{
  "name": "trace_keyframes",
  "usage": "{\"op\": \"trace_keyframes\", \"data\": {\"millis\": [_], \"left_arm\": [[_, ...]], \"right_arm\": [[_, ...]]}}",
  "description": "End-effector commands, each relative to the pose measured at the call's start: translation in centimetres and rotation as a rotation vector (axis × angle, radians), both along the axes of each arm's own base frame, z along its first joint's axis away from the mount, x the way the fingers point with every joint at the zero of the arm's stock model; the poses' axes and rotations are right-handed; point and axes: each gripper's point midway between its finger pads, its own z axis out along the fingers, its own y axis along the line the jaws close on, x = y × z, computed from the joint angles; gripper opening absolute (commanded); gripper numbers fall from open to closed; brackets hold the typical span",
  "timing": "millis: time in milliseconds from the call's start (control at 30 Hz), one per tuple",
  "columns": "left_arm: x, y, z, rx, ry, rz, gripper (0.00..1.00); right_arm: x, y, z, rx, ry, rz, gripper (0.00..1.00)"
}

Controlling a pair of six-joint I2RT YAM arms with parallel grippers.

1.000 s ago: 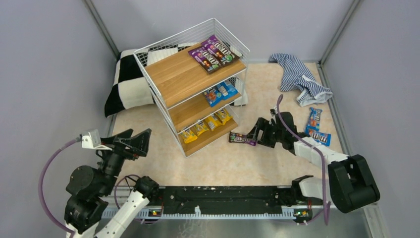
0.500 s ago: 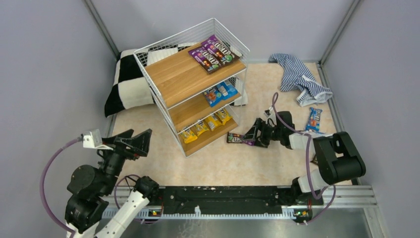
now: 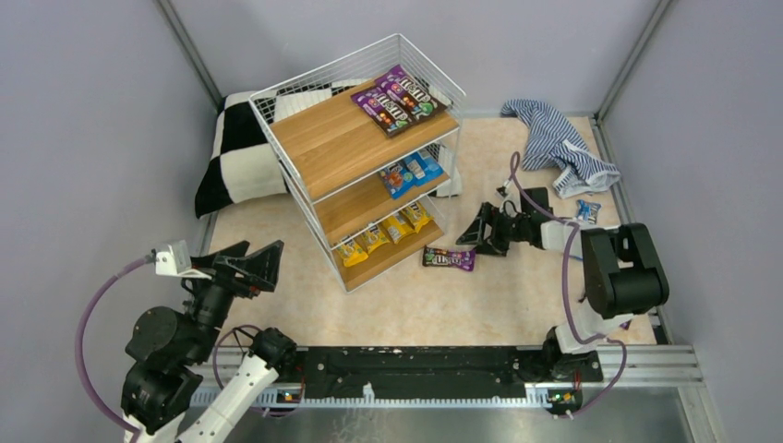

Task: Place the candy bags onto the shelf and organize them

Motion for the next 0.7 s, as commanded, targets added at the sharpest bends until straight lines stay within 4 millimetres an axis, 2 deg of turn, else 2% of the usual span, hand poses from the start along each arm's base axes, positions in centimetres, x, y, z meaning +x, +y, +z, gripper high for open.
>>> {"op": "trace_keyframes", "data": {"millis": [0, 100, 200, 367, 533, 667], "left_arm": [[0.2, -0.3, 0.3, 0.011, -0.012, -0.011, 0.98], [0.2, -0.1, 0.1, 0.012, -0.007, -0.001, 0.98], [0.4, -0.3, -0.2, 0.009, -0.009, -0.005, 0.98], [1.0, -1.1, -0.2, 0.008, -0.002, -0.026, 0.98], [0.9, -1.1, -0.1, 0.008, -0.006, -0.029, 0.98], [0.5, -0.5, 0.4, 0.012, -0.013, -0.014, 0.98]], "right_arm": [[-1.0, -1.1, -2.9, -0.070, 0.039, 0.028, 0.73], [-2.6, -0.9, -2.9, -0.041, 0.032, 0.052, 0.70], [-3.9, -0.3, -2.4, 0.011, 0.011, 0.069, 0.61], [-5.7, 1.8, -0.9, 0.053, -0.022, 0.138, 0.57], [-5.3, 1.4, -1.4, 0.022, 0.000, 0.091, 0.49], [-4.4, 0.3, -2.5, -0.008, 0.061, 0.037, 0.51]]}}
